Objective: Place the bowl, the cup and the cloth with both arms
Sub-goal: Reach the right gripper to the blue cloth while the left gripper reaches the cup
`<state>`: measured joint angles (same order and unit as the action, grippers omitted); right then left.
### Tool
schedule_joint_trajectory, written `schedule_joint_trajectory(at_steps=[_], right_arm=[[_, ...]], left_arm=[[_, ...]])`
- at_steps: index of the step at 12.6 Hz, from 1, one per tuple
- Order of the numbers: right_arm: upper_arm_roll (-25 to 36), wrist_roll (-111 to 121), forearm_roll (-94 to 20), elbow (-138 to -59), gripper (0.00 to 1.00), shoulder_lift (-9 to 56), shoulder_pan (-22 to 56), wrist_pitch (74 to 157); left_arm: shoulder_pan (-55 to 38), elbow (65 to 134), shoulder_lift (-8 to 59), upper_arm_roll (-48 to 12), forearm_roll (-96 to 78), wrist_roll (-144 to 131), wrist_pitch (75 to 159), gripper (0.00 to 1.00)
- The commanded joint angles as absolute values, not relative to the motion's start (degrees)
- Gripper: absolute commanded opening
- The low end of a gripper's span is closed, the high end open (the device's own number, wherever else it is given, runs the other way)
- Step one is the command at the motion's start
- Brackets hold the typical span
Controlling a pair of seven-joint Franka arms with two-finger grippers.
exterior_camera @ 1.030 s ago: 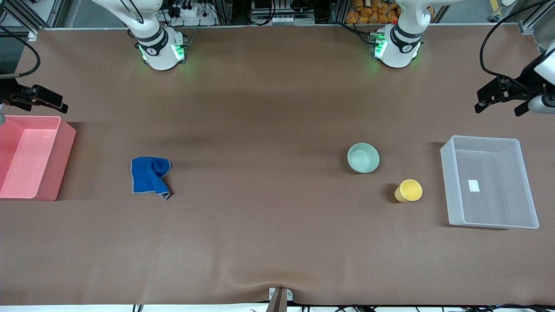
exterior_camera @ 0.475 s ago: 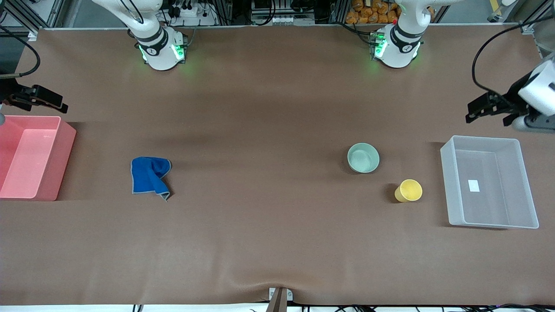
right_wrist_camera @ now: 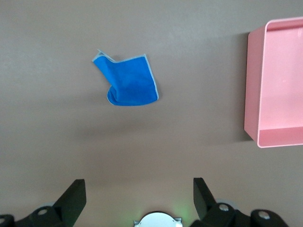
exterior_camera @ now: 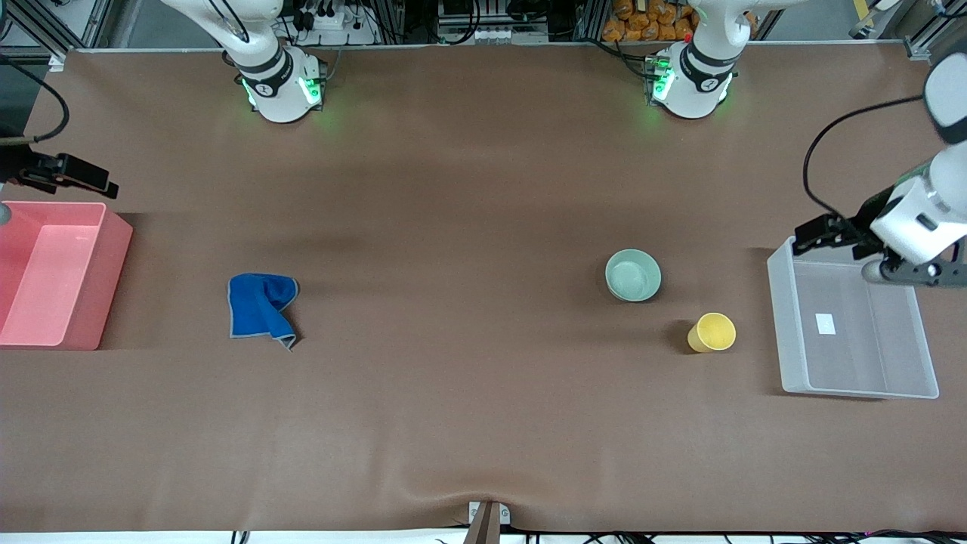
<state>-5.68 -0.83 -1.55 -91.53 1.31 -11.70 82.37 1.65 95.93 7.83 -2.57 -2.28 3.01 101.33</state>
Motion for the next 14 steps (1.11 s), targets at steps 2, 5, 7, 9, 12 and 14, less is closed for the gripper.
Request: schedule_joint_trajectory(at_steps=[2, 5, 7, 9, 12, 14], right_arm=[[-6.2, -0.6, -2.8, -91.1, 1.00, 10.0, -14.0, 85.0], [-6.1, -0.6, -2.5, -92.1, 1.00, 16.2, -14.1, 89.3], [-6.1, -0.5, -2.1, -92.5, 1.00, 19.2, -14.0, 92.6], [-6.1, 3.7, -1.8, -92.6, 1.00, 21.6, -14.1, 96.8], [-6.1, 10.1, -1.9, -93.9, 1.00, 21.5, -14.2, 97.0], [-6.4, 10.1, -1.9, -97.1, 1.00, 21.0, -12.4, 101.4]], left_arm=[[2.1, 95.0, 13.6, -2.9, -2.6, 0.9, 106.8, 1.00], [2.2, 95.2, 18.9, -3.0, -2.6, 1.3, 113.2, 1.00], [2.1, 95.4, 22.1, -3.1, -2.5, 1.3, 117.0, 1.00], [1.9, 95.3, 24.6, -3.1, -2.6, -1.0, 119.3, 1.00], [2.3, 95.7, 27.2, -3.1, -2.7, -2.5, 121.4, 1.00], [1.6, 96.0, 29.2, -3.2, -2.6, -5.4, 123.2, 1.00]])
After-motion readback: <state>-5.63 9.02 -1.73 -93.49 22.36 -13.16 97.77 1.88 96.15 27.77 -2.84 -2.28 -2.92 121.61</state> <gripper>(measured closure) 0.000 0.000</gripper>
